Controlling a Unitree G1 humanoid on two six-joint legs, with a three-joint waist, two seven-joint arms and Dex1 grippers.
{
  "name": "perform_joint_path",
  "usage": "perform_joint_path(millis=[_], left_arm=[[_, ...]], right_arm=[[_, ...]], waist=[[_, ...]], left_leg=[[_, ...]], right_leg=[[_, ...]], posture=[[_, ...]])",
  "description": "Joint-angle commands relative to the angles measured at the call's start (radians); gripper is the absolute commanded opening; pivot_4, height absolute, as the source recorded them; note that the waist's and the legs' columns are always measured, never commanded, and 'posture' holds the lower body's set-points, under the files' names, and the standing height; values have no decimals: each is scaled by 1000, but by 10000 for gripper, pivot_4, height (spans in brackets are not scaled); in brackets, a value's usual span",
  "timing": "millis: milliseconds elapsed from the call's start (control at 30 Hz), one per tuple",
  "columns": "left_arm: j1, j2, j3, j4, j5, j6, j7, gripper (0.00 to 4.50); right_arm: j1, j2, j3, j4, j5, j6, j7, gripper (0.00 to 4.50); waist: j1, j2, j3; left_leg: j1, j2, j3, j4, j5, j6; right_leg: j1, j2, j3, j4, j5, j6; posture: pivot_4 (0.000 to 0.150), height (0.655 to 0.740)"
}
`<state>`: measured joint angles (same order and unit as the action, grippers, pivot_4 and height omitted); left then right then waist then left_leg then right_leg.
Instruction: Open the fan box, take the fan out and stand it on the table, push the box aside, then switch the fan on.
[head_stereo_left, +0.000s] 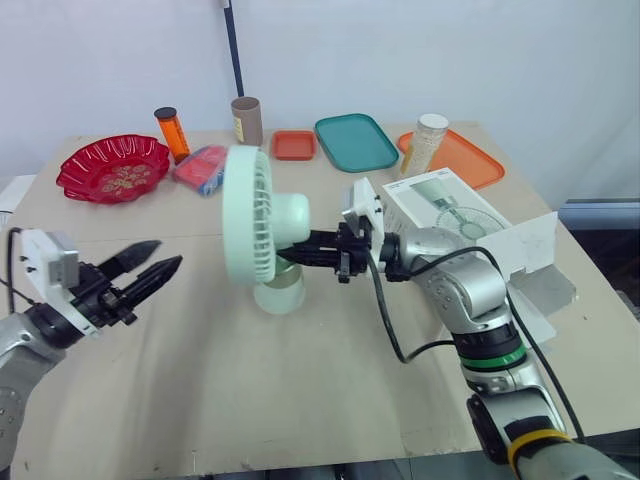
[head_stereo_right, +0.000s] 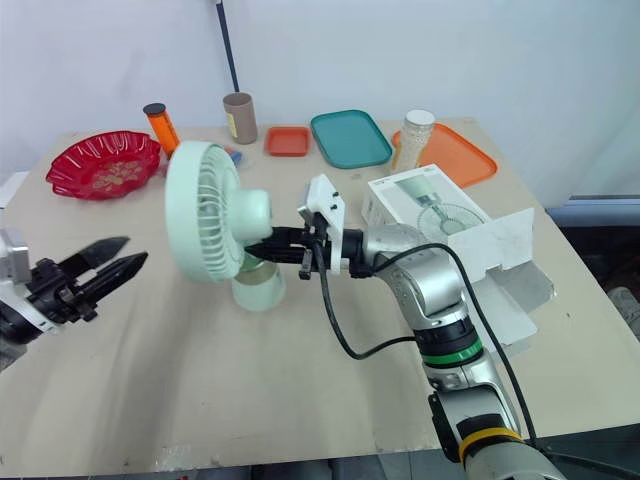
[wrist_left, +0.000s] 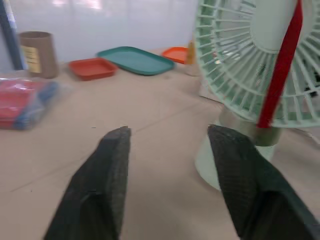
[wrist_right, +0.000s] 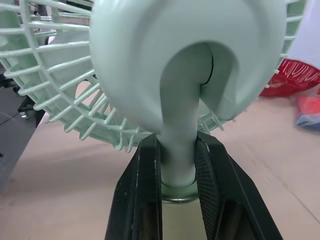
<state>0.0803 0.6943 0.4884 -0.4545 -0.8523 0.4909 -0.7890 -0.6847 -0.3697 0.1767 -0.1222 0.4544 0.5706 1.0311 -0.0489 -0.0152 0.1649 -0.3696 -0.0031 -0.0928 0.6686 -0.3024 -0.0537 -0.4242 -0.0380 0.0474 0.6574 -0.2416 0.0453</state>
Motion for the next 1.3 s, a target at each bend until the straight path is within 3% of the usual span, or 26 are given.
perform_joint_path(millis=[33, 167, 533, 1300], left_arm=[[-5, 28, -97, 9, 81, -69, -109, 13218], [-26, 6, -196, 41, 133, -101, -160, 206], [-117, -95, -406, 166, 321, -205, -145, 206], [-156, -132, -522, 239, 389, -229, -211, 206]], right_arm=[[9, -33, -39, -86, 47, -2, 22, 3447], [43, -65, -41, -122, 67, 15, 24, 3447], [147, -113, -19, -188, 87, 12, 43, 3447], [185, -118, 37, -158, 14, -66, 37, 3447]], waist=[[-1, 0, 0], [0, 0, 0], [2, 0, 1], [2, 0, 0]], left_leg=[[0, 0, 0, 0, 0, 0], [0, 0, 1, 0, 0, 0], [0, 0, 1, 0, 0, 0], [0, 0, 0, 1, 0, 0]], right_leg=[[0, 0, 0, 0, 0, 0], [0, 1, 1, 0, 0, 0], [0, 0, 1, 0, 0, 0], [1, 0, 1, 1, 0, 0]], posture=[[1500, 7400], [1500, 7400], [1500, 7400], [1500, 7400]])
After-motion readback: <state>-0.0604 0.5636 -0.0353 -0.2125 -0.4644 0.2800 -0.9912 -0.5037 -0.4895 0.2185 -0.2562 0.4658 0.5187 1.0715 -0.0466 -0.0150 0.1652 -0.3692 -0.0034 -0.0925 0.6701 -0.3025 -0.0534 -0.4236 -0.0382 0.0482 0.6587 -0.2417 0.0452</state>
